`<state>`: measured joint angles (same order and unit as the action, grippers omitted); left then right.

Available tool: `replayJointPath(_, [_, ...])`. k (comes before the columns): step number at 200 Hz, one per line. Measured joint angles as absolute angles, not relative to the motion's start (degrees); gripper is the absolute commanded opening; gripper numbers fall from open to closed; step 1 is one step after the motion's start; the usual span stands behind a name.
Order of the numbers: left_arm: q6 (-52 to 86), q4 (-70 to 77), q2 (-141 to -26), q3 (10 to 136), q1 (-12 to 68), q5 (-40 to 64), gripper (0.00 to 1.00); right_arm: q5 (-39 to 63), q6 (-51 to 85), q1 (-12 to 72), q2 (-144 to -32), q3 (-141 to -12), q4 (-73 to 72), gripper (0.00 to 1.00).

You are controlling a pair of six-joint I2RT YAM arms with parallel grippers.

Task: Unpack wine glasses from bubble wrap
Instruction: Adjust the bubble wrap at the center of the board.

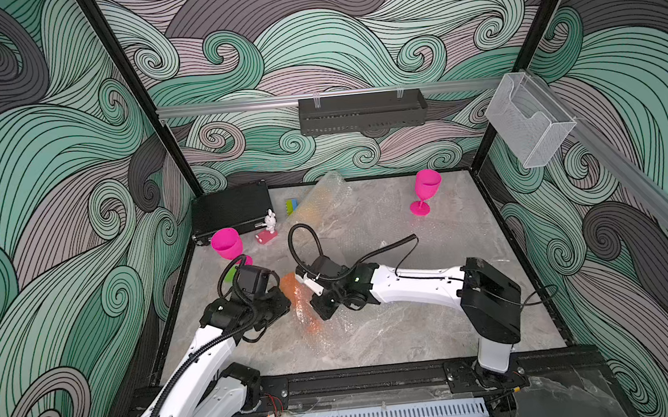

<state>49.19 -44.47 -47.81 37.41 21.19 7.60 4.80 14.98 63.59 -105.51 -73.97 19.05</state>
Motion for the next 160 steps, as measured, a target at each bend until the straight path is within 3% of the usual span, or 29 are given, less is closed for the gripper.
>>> replayJointPath(44, [49.3, -41.7, -52.6, 37.4, 21.3, 12.2, 0.37, 3.5, 19.1, 61.9, -99.2, -67.2, 16.8, 0.0])
replayJointPath(89, [50.4, -37.3, -54.1, 37.4, 23.0, 15.7, 0.49, 1.2, 24.2, 60.6, -92.0, -59.7, 13.1, 0.0])
replayJointPath(160, [55.6, -27.8, -60.2, 36.0, 32.1, 16.7, 0.53, 3.3, 27.7, 59.5, -92.0, -57.3, 10.1, 0.0])
